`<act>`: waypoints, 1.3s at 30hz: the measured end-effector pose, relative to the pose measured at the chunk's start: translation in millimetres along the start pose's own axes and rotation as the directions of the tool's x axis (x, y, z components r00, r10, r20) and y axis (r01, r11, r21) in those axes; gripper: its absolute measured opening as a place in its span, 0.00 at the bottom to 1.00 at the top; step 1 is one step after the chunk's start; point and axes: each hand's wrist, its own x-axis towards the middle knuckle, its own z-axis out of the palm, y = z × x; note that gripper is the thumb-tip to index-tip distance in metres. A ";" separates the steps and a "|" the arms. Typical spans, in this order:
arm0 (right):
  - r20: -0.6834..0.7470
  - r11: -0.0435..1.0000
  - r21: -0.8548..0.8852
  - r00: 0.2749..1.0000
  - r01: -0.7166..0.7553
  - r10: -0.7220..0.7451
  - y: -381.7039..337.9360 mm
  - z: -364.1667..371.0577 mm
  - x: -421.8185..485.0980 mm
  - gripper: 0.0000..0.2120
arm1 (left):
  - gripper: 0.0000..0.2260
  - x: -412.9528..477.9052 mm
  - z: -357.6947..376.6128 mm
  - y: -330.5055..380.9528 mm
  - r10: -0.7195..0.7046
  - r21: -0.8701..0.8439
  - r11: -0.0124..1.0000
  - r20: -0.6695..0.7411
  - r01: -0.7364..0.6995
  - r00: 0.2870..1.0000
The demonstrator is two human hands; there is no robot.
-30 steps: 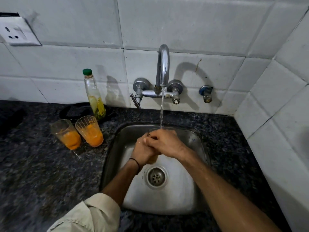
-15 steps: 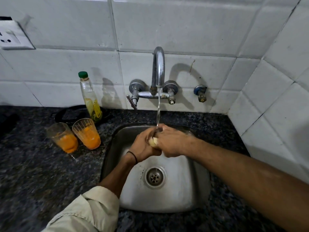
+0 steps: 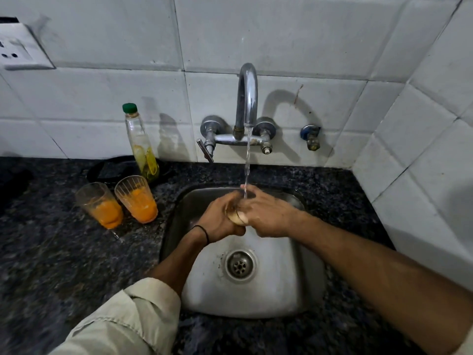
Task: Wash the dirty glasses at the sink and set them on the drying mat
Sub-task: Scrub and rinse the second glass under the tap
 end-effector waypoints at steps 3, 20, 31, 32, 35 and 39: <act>0.074 0.874 0.346 0.938 -0.341 0.337 -16.1 -1.5 24.6 0.22 | 0.23 5.5 -1.0 -1.5 0.014 0.004 1.000 -0.103 -0.013 0.995; -0.113 0.955 0.250 0.975 -0.159 0.192 -18.5 21.0 18.4 0.24 | 0.34 11.3 -11.7 -9.8 0.013 0.350 0.937 0.000 -0.012 1.000; 0.678 -0.807 0.523 0.441 0.273 0.588 -74.8 22.7 35.1 0.06 | 0.36 6.8 -13.6 5.2 -0.337 0.789 0.585 0.024 0.189 0.941; 0.716 -0.862 0.443 0.482 0.245 0.505 -75.0 27.5 36.0 0.08 | 0.34 6.7 -12.7 9.6 -0.375 0.861 0.486 0.051 0.150 0.926; 0.745 -0.895 0.432 0.515 0.110 0.423 -75.5 44.5 44.8 0.18 | 0.27 9.0 -6.2 20.7 -0.432 0.968 0.239 0.039 0.072 0.901; 0.738 -0.880 0.473 0.561 -0.034 0.375 -75.9 60.1 56.0 0.27 | 0.20 6.2 0.2 32.7 -0.530 0.981 0.180 0.032 0.076 0.847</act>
